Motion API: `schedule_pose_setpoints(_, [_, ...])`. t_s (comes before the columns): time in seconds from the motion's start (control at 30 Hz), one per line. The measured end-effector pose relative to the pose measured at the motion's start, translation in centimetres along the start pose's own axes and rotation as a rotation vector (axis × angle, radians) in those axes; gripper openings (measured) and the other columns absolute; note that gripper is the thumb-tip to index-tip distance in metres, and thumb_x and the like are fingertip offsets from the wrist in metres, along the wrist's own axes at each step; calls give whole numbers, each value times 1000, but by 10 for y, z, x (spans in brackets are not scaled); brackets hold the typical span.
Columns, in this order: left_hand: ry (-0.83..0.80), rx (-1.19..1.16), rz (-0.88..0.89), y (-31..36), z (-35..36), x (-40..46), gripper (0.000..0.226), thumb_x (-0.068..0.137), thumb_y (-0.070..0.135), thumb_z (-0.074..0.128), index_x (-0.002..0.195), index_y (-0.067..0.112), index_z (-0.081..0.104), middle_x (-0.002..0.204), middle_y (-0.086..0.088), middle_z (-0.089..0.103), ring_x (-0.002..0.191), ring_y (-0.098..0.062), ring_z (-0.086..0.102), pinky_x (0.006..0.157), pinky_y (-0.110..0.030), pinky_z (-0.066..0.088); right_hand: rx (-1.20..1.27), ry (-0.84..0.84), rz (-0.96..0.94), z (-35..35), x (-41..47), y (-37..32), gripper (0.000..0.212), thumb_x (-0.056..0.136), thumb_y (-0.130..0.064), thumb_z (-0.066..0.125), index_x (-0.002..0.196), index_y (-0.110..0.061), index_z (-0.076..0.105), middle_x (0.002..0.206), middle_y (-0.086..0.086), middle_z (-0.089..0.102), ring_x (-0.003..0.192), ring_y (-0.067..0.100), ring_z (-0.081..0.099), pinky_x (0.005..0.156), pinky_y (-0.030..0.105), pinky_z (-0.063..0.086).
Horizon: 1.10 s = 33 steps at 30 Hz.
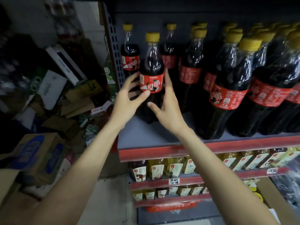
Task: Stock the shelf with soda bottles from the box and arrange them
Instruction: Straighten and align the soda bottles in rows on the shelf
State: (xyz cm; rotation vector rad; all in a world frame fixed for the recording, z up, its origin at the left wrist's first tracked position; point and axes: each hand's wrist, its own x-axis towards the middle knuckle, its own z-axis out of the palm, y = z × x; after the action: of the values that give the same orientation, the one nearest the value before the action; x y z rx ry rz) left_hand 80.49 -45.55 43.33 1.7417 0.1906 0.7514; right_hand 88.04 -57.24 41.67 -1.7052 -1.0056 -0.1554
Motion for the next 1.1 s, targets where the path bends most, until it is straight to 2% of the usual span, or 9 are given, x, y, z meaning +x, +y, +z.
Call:
schedule_pose_setpoints(0.13, [109, 34, -40, -10, -16, 19, 58, 90, 14, 63, 140, 26, 37, 126, 5, 54, 107, -14, 58, 82, -30, 51, 72, -54, 9, 25, 29, 3, 103, 74, 7, 70, 152, -7, 4, 158, 13, 17, 145, 23, 19, 120, 34, 17])
schedule_pose_setpoints(0.37, [154, 86, -64, -23, -32, 47, 59, 91, 12, 62, 141, 21, 33, 127, 2, 49, 123, -25, 52, 102, -53, 44, 113, -78, 109, 51, 60, 9, 103, 78, 2, 70, 153, -27, 6, 155, 5, 29, 142, 20, 29, 116, 40, 28])
schedule_pose_setpoints(0.57, [157, 118, -62, -27, -37, 55, 60, 91, 16, 61, 143, 19, 32, 130, 5, 47, 128, -23, 47, 105, -50, 42, 97, -87, 109, 58, 67, 10, 101, 81, 2, 68, 154, -24, 3, 157, 5, 23, 143, 19, 25, 116, 39, 26])
schedule_pose_setpoints(0.7, [129, 138, -79, -33, -40, 59, 59, 91, 24, 62, 144, 21, 34, 141, -1, 46, 128, -23, 47, 105, -51, 41, 66, -90, 121, 61, 68, 9, 100, 83, 5, 64, 154, -24, -1, 156, 8, 23, 142, 21, 26, 107, 24, 22])
schedule_pose_setpoints(0.8, [123, 187, -80, -34, -39, 59, 57, 93, 26, 59, 144, 21, 35, 143, -3, 46, 128, -22, 46, 106, -49, 40, 50, -96, 125, 61, 69, 7, 100, 84, 4, 62, 153, -26, -4, 155, 10, 23, 142, 24, 25, 110, 29, 23])
schedule_pose_setpoints(0.87, [117, 189, -101, -30, -37, 57, 58, 94, 25, 58, 145, 20, 32, 145, -2, 44, 130, -20, 45, 109, -46, 38, 38, -117, 145, 59, 67, 3, 101, 85, 2, 63, 152, -27, -7, 154, 12, 22, 142, 26, 27, 112, 35, 26])
schedule_pose_setpoints(0.93, [172, 169, -104, -23, -32, 49, 57, 95, 20, 57, 145, 17, 31, 141, 2, 44, 128, -14, 44, 110, -36, 37, 43, -130, 176, 52, 62, -4, 101, 87, -2, 64, 152, -25, -9, 154, 11, 20, 141, 23, 27, 108, 24, 23])
schedule_pose_setpoints(1.0, [357, 163, -42, -13, -24, 33, 48, 94, 16, 56, 140, 14, 40, 132, 3, 50, 118, -7, 49, 105, -28, 39, 47, -75, 125, 39, 47, -13, 92, 87, -4, 64, 153, -17, 2, 153, 13, 24, 140, 21, 27, 106, 14, 18])
schedule_pose_setpoints(1.1, [493, -21, 94, 7, 2, -2, 29, 88, 14, 54, 117, 13, 55, 107, 1, 61, 94, -2, 58, 89, -22, 46, 65, 77, -44, 11, 4, -21, 64, 90, -6, 59, 147, -10, 30, 139, 12, 42, 128, 22, 47, 108, 37, 39])
